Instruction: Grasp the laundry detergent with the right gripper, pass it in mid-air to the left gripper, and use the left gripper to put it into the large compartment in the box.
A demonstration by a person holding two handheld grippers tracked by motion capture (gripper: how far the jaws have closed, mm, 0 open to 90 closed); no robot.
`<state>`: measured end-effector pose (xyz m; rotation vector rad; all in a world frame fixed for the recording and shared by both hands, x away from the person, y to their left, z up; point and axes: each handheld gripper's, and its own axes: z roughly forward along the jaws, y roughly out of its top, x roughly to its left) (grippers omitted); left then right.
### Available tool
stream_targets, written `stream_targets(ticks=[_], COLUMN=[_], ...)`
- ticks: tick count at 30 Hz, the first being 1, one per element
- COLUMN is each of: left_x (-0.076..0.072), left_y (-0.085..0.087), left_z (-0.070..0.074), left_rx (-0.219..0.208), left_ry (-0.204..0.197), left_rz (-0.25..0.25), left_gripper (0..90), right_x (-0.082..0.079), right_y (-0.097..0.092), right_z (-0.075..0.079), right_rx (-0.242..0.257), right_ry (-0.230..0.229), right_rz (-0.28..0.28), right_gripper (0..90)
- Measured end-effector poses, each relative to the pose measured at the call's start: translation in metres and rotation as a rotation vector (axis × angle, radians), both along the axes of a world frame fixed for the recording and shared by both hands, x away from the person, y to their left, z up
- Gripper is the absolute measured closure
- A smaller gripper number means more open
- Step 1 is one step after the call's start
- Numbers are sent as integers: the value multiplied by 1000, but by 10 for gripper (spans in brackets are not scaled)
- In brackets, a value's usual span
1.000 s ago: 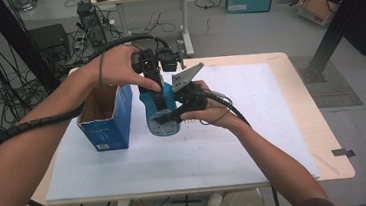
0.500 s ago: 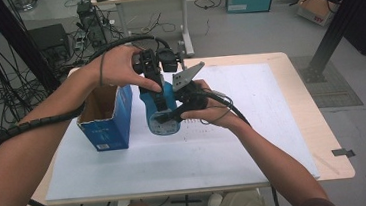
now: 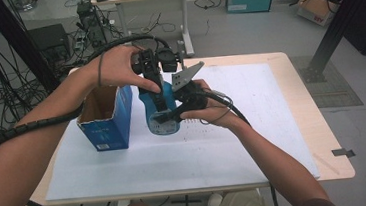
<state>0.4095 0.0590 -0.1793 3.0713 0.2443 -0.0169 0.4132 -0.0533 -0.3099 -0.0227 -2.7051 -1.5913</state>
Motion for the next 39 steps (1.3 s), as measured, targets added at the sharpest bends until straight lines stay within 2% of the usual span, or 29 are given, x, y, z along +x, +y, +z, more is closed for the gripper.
stream_targets(ticks=[5,14,20,29,36,39], left_x=[-1,0,-1,-2,-2,-2], left_y=[0,-1,-1,-2,-1,-2], left_z=[1,1,1,1,-1,-1], left_rx=[6,6,6,3,14,11], left_ry=[-11,1,-7,-4,-22,-12], left_rz=[-6,-13,-19,-5,-7,8], left_gripper=[50,50,50,50,50,50], right_x=[0,0,0,-1,-2,-1], right_y=[0,2,1,2,3,2], right_z=[0,0,1,1,0,0], right_rx=[4,2,10,11,8,5], right_ry=[-3,-4,-4,-5,-9,-12], right_rz=[0,3,-2,1,3,2], right_gripper=[440,440,439,439,439,439])
